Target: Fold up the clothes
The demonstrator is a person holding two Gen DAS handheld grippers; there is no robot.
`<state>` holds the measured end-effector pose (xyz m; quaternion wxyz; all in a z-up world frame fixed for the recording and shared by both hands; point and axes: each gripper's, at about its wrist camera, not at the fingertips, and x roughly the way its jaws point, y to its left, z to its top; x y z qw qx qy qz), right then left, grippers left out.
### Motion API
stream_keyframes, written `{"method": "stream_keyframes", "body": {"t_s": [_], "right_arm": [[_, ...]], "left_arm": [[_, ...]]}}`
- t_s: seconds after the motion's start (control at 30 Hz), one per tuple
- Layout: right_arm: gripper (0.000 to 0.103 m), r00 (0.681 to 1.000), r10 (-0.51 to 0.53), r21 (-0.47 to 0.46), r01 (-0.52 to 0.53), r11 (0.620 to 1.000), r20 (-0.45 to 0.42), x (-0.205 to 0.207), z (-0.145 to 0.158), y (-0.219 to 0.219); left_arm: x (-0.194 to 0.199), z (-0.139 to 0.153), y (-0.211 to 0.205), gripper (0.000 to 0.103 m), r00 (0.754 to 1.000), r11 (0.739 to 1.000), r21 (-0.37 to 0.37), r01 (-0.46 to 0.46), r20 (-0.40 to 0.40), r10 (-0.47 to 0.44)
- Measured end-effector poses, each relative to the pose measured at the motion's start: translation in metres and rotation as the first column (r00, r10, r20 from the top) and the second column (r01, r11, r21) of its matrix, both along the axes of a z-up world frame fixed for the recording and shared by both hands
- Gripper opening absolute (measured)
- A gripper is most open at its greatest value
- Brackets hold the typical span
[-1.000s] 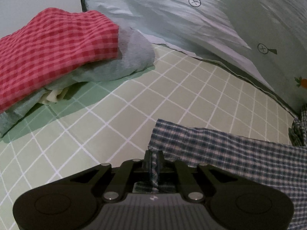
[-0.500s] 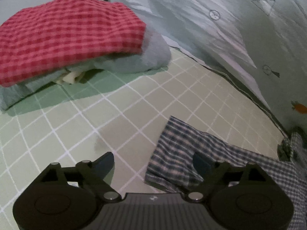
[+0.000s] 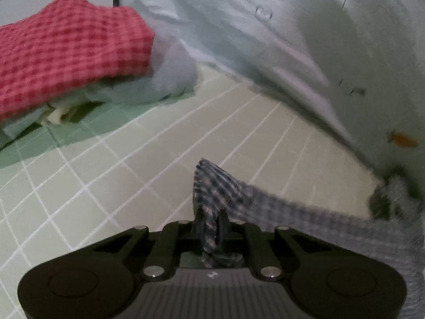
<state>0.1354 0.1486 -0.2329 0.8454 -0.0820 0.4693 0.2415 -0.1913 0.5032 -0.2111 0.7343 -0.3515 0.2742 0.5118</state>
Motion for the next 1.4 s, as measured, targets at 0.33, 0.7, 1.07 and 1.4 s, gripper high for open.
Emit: {"method": "stream_keyframes", "body": {"t_s": [0.33,0.7,1.07,1.4], "right_arm": [[0.103,0.997,-0.01,0.053,0.006,0.999,0.071,-0.035,0.03,-0.039],[0.103,0.993,-0.112,0.254,0.116,0.96,-0.033,-0.053,0.034,-0.098],[0.084,0.953,0.291,0.269,-0.304,0.914,0.09,-0.08,0.032,-0.001],[0.065,0.851,0.519,0.244,-0.521,0.818,0.079,-0.08,0.004,0.092]], "left_arm": [[0.061,0.059,-0.089,0.008,0.891,0.909,0.088,0.407,0.179,-0.416],[0.093,0.082,-0.232,0.086,0.638,0.644,0.042,0.764,0.1,-0.763],[0.035,0.072,-0.204,0.096,0.859,0.871,-0.046,0.489,-0.145,-0.491],[-0.016,0.076,-0.198,0.097,0.913,0.944,-0.048,0.326,-0.243,-0.328]]}}
